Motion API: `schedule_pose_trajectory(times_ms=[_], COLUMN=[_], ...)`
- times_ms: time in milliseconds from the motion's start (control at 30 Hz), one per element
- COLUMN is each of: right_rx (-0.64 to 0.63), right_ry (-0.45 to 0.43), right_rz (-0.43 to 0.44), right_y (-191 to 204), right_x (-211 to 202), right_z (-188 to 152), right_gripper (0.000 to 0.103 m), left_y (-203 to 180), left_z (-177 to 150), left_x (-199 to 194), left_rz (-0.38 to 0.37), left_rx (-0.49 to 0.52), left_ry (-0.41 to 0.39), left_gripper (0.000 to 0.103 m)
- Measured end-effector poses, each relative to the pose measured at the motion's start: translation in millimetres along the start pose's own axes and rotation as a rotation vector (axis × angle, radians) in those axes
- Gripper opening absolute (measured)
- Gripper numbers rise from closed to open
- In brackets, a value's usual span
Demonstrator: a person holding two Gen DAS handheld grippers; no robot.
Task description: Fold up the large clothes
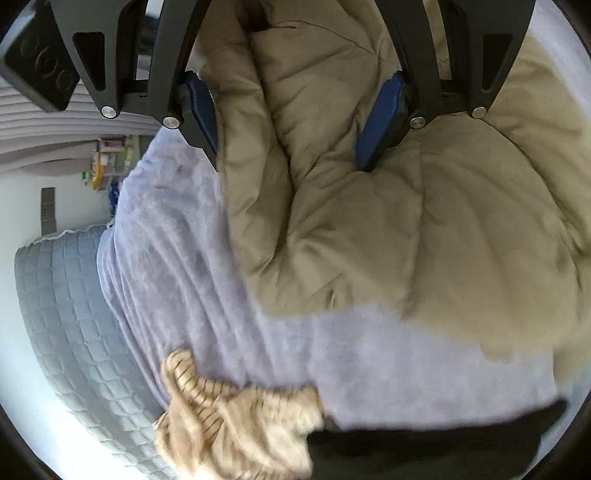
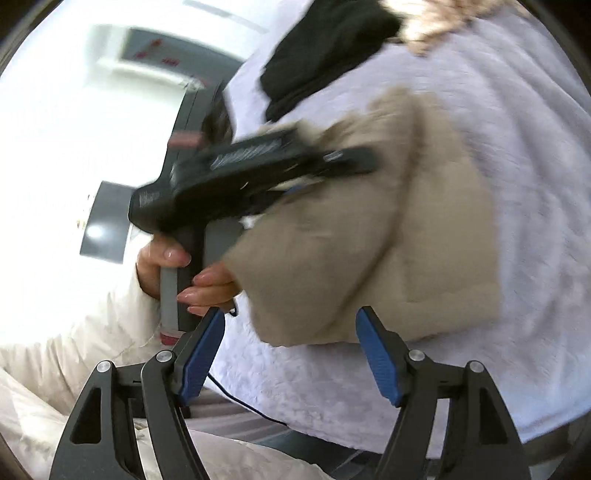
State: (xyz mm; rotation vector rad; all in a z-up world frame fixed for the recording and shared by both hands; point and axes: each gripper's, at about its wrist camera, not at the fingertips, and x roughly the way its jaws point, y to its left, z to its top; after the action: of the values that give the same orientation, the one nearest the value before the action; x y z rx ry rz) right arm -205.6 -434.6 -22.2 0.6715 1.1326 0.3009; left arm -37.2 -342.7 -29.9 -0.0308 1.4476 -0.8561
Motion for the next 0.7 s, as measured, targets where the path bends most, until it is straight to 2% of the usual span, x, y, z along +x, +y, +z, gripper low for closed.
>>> schedule_pose_trajectory(times_ms=[100,167,200,233,267,367,467,567,700], right_rx=[-0.007,0.014,0.03,0.045,0.056,0.043,0.033,0.061,0.123], right_ry=[-0.005,-0.034,-0.055,-0.063,-0.072,-0.135,-0.154,-0.136,-0.13], right_rz=[-0.111,-0.155,-0.174,-0.21,-0.253,-0.314,-0.36,-0.395,-0.454], right_y=[1.9,-1.5,-3.6,-5.0,-7.4,-9.1,-15.7,-28.4,-52.7], right_x=[9.6,12.7,13.7,15.2,14.2,-1.9,-16.5,-19.6,-30.5], right_z=[-9.4,-9.7,-8.2,-5.9,-4.6,-7.5,-17.7,-21.4,-32.5], right_gripper=[0.077,0.073,0.063,0.024,0.014,0.009,0.008,0.008,0.008], left_y=[-2.6,11.7,24.2,45.3,61.5,110.4,130.3,116.2,73.7], left_z=[-5.5,-8.8,-10.0,-10.4,-9.9,-7.4,-4.1,6.4,20.6], left_x=[-49.9,-76.3,-86.6,-95.3,-97.7,-92.5,-78.3,-55.8,-25.0], left_rz=[0.109,0.195,0.235,0.287,0.323,0.439,0.424,0.403,0.423], left_rx=[0.067,0.063,0.046,0.012,-0.017,-0.104,-0.15,-0.125,-0.022], left_ry=[-0.183,-0.275,-0.307,-0.333,-0.336,-0.315,-0.303,-0.299,-0.309], left_gripper=[0.071,0.071,0.071,0.071,0.071,0.071,0.071,0.071,0.071])
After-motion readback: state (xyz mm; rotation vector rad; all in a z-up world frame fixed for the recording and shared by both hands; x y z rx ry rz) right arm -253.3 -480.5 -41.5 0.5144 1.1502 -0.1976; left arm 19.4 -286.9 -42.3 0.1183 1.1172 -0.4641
